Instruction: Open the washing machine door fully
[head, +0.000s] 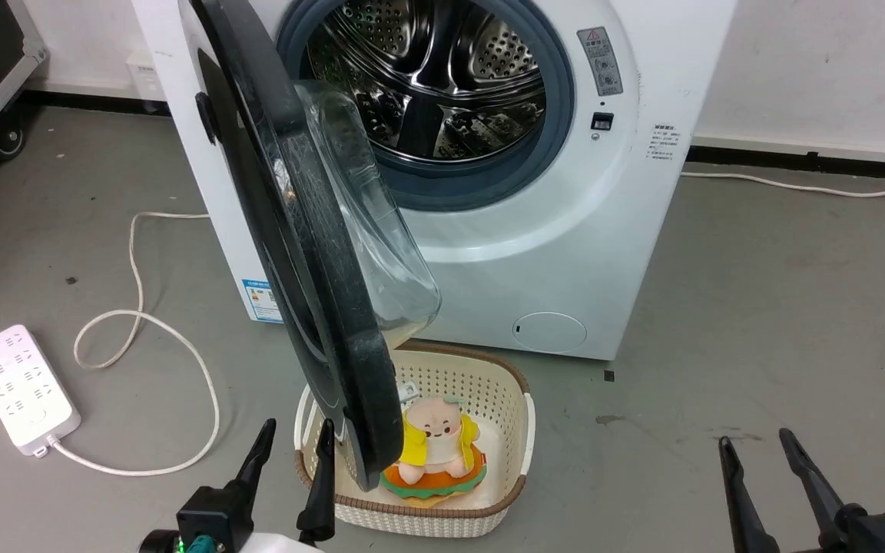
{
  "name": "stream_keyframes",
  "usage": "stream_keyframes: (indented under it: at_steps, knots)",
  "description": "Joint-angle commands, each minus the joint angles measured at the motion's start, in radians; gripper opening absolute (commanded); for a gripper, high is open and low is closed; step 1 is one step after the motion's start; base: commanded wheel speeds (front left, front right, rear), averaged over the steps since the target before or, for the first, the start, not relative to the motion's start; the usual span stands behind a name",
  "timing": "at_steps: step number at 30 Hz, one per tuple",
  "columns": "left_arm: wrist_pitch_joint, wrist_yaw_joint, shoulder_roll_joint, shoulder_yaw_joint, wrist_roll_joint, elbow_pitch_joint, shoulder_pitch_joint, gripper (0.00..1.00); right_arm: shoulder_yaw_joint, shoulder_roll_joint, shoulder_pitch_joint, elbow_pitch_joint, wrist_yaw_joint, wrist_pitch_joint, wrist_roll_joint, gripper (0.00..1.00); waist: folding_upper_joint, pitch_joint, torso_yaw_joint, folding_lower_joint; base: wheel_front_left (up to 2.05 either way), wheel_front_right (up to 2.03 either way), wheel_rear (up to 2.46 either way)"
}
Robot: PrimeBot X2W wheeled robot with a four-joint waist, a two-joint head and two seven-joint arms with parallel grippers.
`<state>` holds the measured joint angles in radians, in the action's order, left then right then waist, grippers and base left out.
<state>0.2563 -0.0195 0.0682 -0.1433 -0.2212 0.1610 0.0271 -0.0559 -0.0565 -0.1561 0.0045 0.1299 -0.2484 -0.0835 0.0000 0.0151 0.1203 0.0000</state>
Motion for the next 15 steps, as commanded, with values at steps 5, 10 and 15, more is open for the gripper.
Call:
stream_keyframes:
  at_steps: [5,10,15]
  knots:
    - [0.006,0.003,0.006,-0.006,0.023,-0.002,0.010,0.00,0.008,0.006,0.011,0.006,0.001,-0.009,-0.023,1.00,0.0000,-0.001,-0.003,0.0000,0.00,0.00,0.00]
    - [0.006,0.013,0.004,0.017,0.022,-0.043,0.001,0.00,0.009,0.006,0.020,-0.001,0.001,-0.010,-0.038,1.00,0.0000,-0.004,-0.005,0.0000,0.00,0.00,0.00]
    - [0.006,0.032,-0.003,0.085,-0.010,-0.175,-0.035,0.00,0.007,0.006,0.026,-0.008,0.001,-0.011,-0.039,1.00,0.0000,-0.006,-0.005,0.0000,0.00,0.00,0.00]
